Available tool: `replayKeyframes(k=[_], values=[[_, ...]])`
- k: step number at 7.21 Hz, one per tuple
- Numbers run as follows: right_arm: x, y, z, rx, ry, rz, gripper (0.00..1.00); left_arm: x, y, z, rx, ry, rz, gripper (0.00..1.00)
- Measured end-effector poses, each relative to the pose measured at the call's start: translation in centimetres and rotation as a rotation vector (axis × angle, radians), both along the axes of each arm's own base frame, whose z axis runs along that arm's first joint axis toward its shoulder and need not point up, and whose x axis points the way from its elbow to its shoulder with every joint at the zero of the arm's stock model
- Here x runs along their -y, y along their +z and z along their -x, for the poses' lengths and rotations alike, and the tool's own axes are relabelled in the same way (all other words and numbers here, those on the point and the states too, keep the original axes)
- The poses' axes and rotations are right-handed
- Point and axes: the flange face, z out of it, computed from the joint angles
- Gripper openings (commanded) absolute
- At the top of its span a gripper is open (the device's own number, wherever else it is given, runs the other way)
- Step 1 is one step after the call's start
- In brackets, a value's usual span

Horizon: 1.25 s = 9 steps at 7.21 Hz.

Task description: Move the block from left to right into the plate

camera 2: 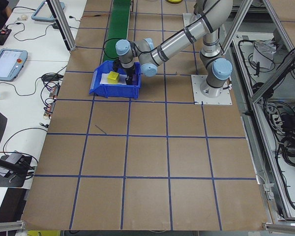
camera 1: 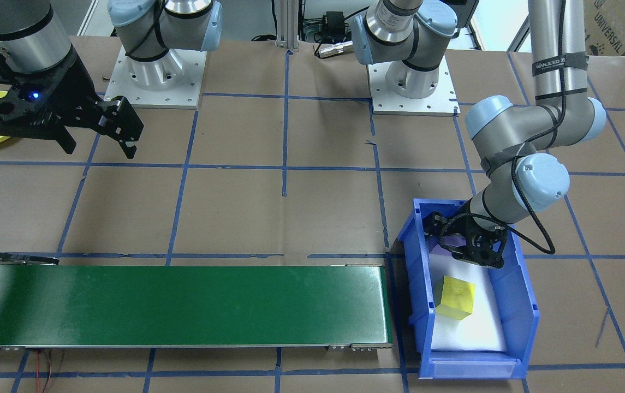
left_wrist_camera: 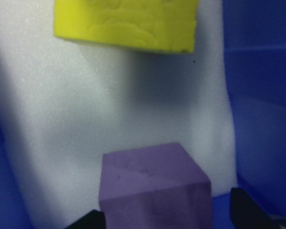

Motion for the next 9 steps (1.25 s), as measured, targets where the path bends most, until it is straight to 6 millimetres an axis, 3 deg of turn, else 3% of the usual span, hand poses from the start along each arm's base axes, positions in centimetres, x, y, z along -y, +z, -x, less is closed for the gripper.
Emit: replayKeyframes(k=[2,3,4,5,7,8,9], values=[[0.1,-0.3,0.3,0.001,-0.008,-0.008,1.00,0.2,-0.1,-0.1,0.005,-0.001,0.018,0.51],[0.1,-0.3,0.6,-0.005,-0.013,-0.010,1.00,0.4,0.5,-0.1,0.009,-0.002,0.034,0.49],[0.0,-0.2,0.7,-0.009,-0.015,-0.011,1.00,0.9,2.5,-0.1,0.021,-0.006,0.076,0.49],[-0.2,-0.1,0.7,-0.010,-0.015,-0.014,1.00,1.1,6.5,0.4,0.035,-0.012,0.132,0.49],[-0.1,-0.2,0.9,-0.007,-0.020,-0.014,1.00,0.0,20.1,2.9,0.049,-0.016,0.249,0.49],[0.0,-0.2,1.5,-0.003,-0.030,-0.013,1.00,0.1,24.7,4.4,0.048,-0.030,0.289,0.49],[0.1,-0.3,2.2,0.000,-0.041,-0.014,1.00,1.1,25.6,5.9,0.041,-0.031,0.296,0.49]])
